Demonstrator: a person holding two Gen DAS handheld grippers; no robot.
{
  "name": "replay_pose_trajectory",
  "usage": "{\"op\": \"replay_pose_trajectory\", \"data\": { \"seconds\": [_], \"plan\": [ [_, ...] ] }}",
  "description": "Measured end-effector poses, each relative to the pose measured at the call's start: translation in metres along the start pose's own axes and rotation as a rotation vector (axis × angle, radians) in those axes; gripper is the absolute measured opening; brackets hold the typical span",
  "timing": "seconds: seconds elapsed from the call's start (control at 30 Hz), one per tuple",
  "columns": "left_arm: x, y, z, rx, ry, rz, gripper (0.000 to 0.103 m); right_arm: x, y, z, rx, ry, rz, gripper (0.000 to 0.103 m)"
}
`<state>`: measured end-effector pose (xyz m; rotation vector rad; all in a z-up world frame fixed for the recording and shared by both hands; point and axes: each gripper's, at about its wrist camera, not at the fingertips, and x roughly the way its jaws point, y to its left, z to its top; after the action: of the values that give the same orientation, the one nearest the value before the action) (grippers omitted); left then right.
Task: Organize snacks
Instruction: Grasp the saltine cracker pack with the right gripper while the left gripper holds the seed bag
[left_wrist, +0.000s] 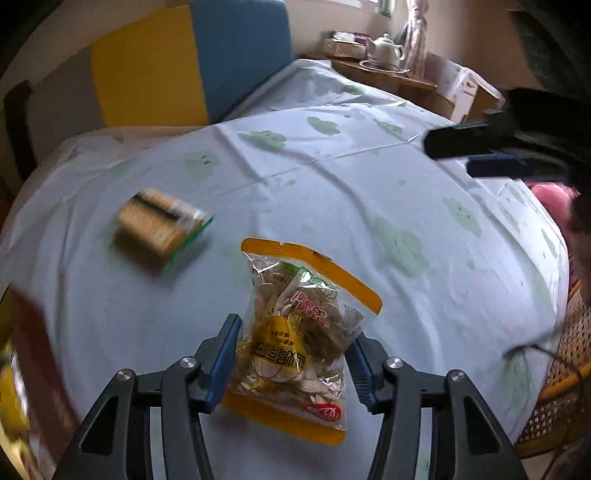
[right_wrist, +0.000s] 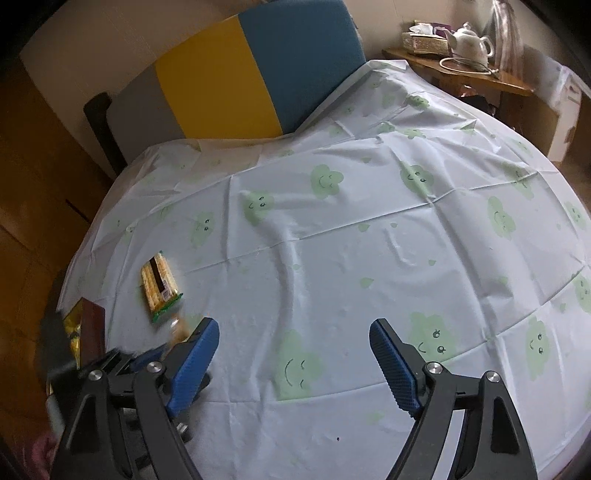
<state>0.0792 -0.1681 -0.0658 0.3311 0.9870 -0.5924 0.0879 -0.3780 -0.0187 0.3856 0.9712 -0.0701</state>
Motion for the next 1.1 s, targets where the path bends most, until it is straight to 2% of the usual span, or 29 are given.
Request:
{"op": "replay_pose_trajectory", "data": {
  "seconds": [0.2, 0.27, 0.37, 0.43, 0.5, 0.6, 0.77, 0.87, 0.93, 1.07, 1.1],
  "plan": [
    [-0.025, -0.003, -0.053, -0.008, -0.016, 0.035, 0.055, 0.009, 0.011, -0.008, -0.067, 0.043, -0.010, 0.084],
    [-0.027, -0.003, -0.065, -0.004, -0.008, 0.040, 0.055, 0.012, 0.017, -0.012, -0.096, 0.059, -0.001, 0.084],
    [-0.032, -0.007, -0.078, 0.031, -0.044, 0.064, 0.055, 0.019, 0.026, -0.018, -0.136, 0.094, 0.033, 0.083],
    [-0.034, -0.008, -0.082, 0.034, -0.064, 0.063, 0.055, 0.025, 0.035, -0.022, -0.169, 0.122, 0.060, 0.077],
    [-0.031, -0.006, -0.081, 0.032, -0.079, 0.060, 0.055, 0.031, 0.046, -0.026, -0.208, 0.152, 0.088, 0.062],
    [-0.033, -0.005, -0.087, 0.029, -0.107, 0.054, 0.055, 0.040, 0.068, -0.029, -0.270, 0.197, 0.126, 0.055],
    [-0.032, -0.004, -0.090, 0.029, -0.140, 0.045, 0.055, 0.063, 0.116, -0.018, -0.390, 0.233, 0.175, 0.055],
    [-0.032, -0.002, -0.091, 0.025, -0.154, 0.035, 0.055, 0.085, 0.144, -0.007, -0.441, 0.248, 0.161, 0.057],
    [-0.032, 0.000, -0.091, 0.020, -0.158, 0.028, 0.056, 0.101, 0.161, 0.002, -0.467, 0.251, 0.143, 0.059],
    [-0.032, 0.002, -0.092, 0.008, -0.162, 0.014, 0.056, 0.128, 0.186, 0.019, -0.497, 0.251, 0.114, 0.071],
    [-0.031, 0.003, -0.092, 0.004, -0.162, 0.010, 0.056, 0.135, 0.191, 0.022, -0.502, 0.262, 0.108, 0.071]
  ]
}}
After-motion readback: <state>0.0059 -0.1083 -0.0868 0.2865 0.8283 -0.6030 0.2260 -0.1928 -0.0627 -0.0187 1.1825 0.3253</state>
